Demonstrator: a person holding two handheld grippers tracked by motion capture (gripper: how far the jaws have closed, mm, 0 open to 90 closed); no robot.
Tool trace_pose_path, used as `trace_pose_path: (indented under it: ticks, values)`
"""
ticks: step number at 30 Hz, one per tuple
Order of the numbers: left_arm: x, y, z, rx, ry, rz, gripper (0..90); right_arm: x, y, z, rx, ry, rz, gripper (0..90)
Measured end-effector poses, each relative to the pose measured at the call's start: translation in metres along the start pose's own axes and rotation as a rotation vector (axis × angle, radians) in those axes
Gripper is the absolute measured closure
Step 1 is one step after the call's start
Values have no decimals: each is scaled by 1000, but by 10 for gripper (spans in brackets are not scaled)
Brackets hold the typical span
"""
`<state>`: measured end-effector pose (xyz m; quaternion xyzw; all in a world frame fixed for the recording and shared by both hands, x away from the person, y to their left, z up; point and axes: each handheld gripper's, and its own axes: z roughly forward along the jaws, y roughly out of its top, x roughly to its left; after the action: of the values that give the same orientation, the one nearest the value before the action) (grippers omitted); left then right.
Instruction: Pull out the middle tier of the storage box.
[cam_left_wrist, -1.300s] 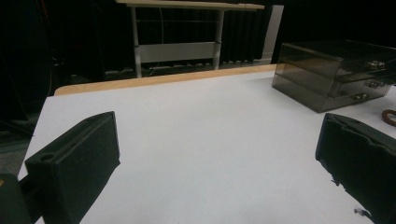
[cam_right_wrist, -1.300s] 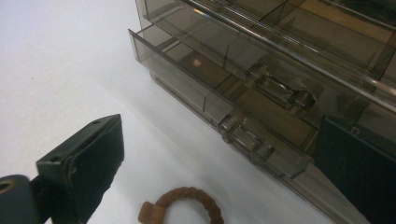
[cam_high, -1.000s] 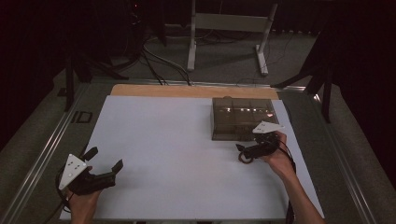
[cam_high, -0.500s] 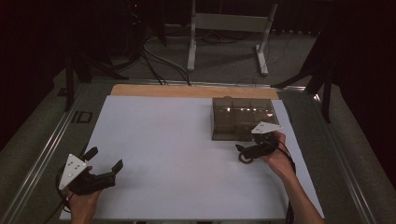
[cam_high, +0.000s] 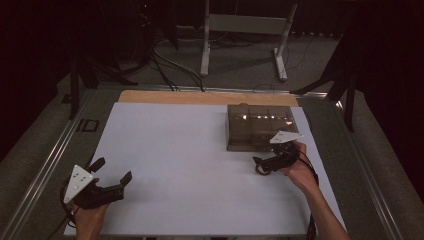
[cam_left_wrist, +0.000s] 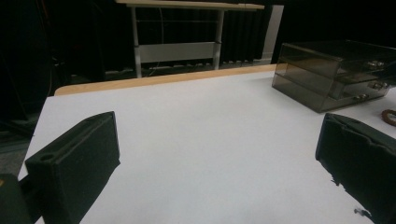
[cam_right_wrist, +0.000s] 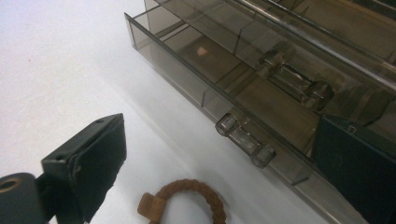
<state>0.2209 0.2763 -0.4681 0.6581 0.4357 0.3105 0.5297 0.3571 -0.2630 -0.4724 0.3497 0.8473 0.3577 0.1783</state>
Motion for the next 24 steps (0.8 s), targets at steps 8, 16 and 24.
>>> trace_pose_path:
  ticks: [8,16,24]
  values:
    - [1,0,0,-1,1,-1,12,-3,1,4,32,-69,-23,129]
    - [0,0,0,0,-2,-1,11,-3,0,6,43,-82,-30,165]
    - [1,0,0,2,0,-2,12,-3,1,4,58,-89,-27,200]
